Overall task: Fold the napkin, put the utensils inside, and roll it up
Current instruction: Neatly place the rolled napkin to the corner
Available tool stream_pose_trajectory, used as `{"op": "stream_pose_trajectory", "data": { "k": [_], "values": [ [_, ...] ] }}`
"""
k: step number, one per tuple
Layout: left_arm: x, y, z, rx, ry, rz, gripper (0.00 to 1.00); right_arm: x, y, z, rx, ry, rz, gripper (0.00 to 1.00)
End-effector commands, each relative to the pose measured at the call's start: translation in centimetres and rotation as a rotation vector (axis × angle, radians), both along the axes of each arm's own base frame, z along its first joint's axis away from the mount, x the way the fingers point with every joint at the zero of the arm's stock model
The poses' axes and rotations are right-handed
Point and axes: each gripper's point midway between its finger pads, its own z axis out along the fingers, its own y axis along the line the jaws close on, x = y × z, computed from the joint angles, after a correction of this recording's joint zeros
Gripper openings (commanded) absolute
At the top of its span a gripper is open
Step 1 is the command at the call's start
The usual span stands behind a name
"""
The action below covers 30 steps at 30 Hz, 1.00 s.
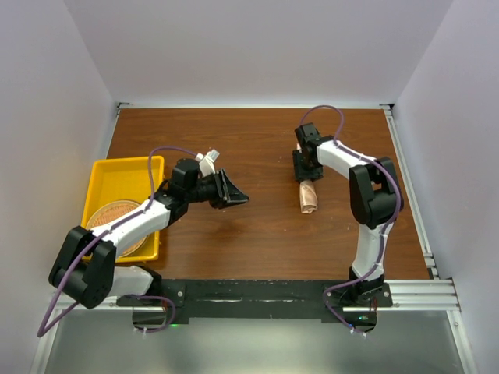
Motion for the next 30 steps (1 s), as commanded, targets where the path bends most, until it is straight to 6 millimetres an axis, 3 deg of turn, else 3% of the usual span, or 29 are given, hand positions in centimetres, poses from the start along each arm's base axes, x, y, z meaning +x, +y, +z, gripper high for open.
{"op": "stream_pose_trajectory", "data": {
  "k": [1,3,5,6,9,11,15,17,21,24,30],
  "values": [
    [0.1,-0.3,1.2,0.010,-0.066,-0.066,0.38,-1.8,-4.6,-0.2,-0.002,0.050,-0.127,0.48],
    [0.1,-0.3,0.9,0.053,-0.079,-0.107,0.38,-2.3,-6.6,0.0,0.018,0.051,-0.207,0.48],
    [0.0,-0.4,0.9,0.062,-0.093,-0.135,0.38,-4.1,-8.5,-0.5,-0.009,0.078,-0.300,0.48],
    [-0.3,-0.1,0.4,0.077,-0.074,-0.147,0.38,-4.8,-9.5,0.1,-0.029,0.066,-0.345,0.48],
    [-0.6,0.0,0.3,0.061,-0.075,-0.189,0.38,-8.5,-11.2,-0.8,-0.023,0.095,-0.538,0.48],
    [-0.6,0.1,0.2,0.052,-0.073,-0.213,0.38,-9.8,-11.9,-0.9,-0.025,0.096,-0.622,0.48],
    [-0.6,0.8,-0.5,0.037,-0.076,-0.240,0.38,-14.4,-12.8,-1.4,-0.041,0.108,-0.887,0.49],
    [-0.4,1.3,-0.7,0.010,-0.083,-0.241,0.38,-15.3,-13.2,-0.5,-0.028,0.060,-0.976,0.50],
    [-0.5,2.1,-1.1,-0.023,-0.073,-0.245,0.38,-19.4,-14.3,-0.6,-0.019,0.051,-1.279,0.53],
    [-0.6,2.0,-1.3,-0.034,-0.056,-0.249,0.38,-21.1,-14.0,-1.2,0.045,0.057,-1.423,0.53],
    [-0.5,1.6,-0.8,-0.059,-0.065,-0.257,0.38,-24.9,-15.9,-0.5,0.016,0.007,-1.655,0.55]
  ]
}}
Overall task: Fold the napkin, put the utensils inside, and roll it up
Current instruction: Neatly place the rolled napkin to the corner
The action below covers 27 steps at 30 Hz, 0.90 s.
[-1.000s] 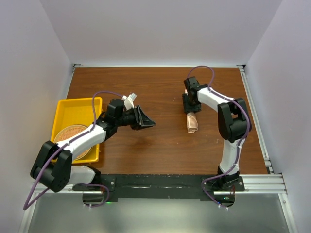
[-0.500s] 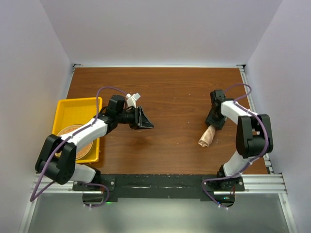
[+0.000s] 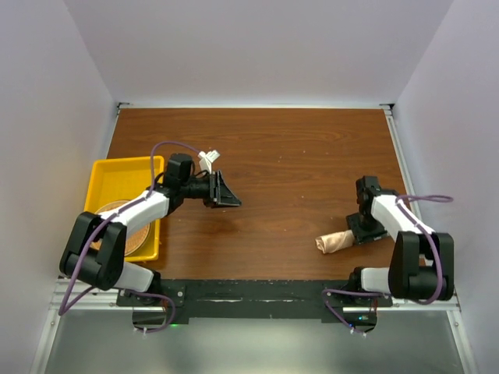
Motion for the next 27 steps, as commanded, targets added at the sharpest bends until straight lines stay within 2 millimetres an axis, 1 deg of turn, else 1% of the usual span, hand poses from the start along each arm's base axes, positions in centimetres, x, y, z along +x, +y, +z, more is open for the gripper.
{"op": "stream_pose_trajectory", "data": {
  "k": [1,2,4,6,8,10,11,14,15,17,18,22,23,24,26,27],
  "values": [
    [0.0,-0.5,1.2,-0.052,-0.039,-0.037,0.38,-4.2,-1.9,0.2,-0.074,0.036,-0.251,0.55],
    [0.0,-0.5,1.3,-0.052,-0.039,-0.037,0.38,-4.7,-2.2,0.2,-0.073,0.029,-0.278,0.55],
    [0.0,-0.5,1.1,-0.051,-0.036,-0.035,0.38,-6.2,-2.6,0.4,-0.087,0.038,-0.313,0.54],
    [-0.1,-0.5,1.0,-0.053,-0.025,-0.032,0.38,-6.3,-3.0,0.7,-0.102,0.009,-0.303,0.53],
    [0.0,-0.5,0.9,-0.057,-0.023,-0.031,0.38,-6.2,-3.0,0.7,-0.101,0.002,-0.312,0.56],
    [0.1,-0.6,0.9,-0.061,-0.019,-0.028,0.38,-5.7,-3.1,0.7,-0.097,0.011,-0.283,0.64],
    [0.2,-0.7,0.8,-0.061,-0.013,-0.028,0.38,-5.6,-3.1,0.7,-0.095,0.019,-0.271,0.76],
    [0.4,-0.8,0.8,-0.068,-0.006,-0.026,0.38,-4.4,-3.2,0.9,-0.085,0.017,-0.210,0.94],
    [0.4,-0.8,0.7,-0.070,-0.005,-0.026,0.38,-3.7,-3.3,1.4,-0.087,0.006,-0.175,0.98],
    [0.4,-0.8,0.6,-0.072,-0.001,-0.023,0.38,-3.3,-3.6,1.8,-0.097,0.013,-0.141,0.98],
    [0.4,-0.8,0.6,-0.074,0.000,-0.021,0.38,-3.2,-3.7,2.4,-0.101,0.027,-0.110,0.98],
    [0.3,-0.8,0.4,-0.082,-0.001,-0.020,0.38,-3.2,-4.2,4.0,-0.123,0.052,-0.031,0.98],
    [0.3,-0.8,0.4,-0.083,0.002,-0.019,0.38,-3.4,-4.1,4.3,-0.122,0.055,-0.015,0.98],
    [0.3,-0.8,0.4,-0.086,0.000,-0.018,0.38,-4.3,-4.0,4.8,-0.116,0.085,-0.009,0.98],
    [0.3,-0.9,0.5,-0.094,-0.007,-0.024,0.38,-4.8,-3.8,5.5,-0.108,0.090,0.016,0.98],
    [0.4,-1.0,0.6,-0.096,-0.009,-0.026,0.38,-5.2,-3.8,6.4,-0.116,0.092,0.041,0.98]
  ]
}}
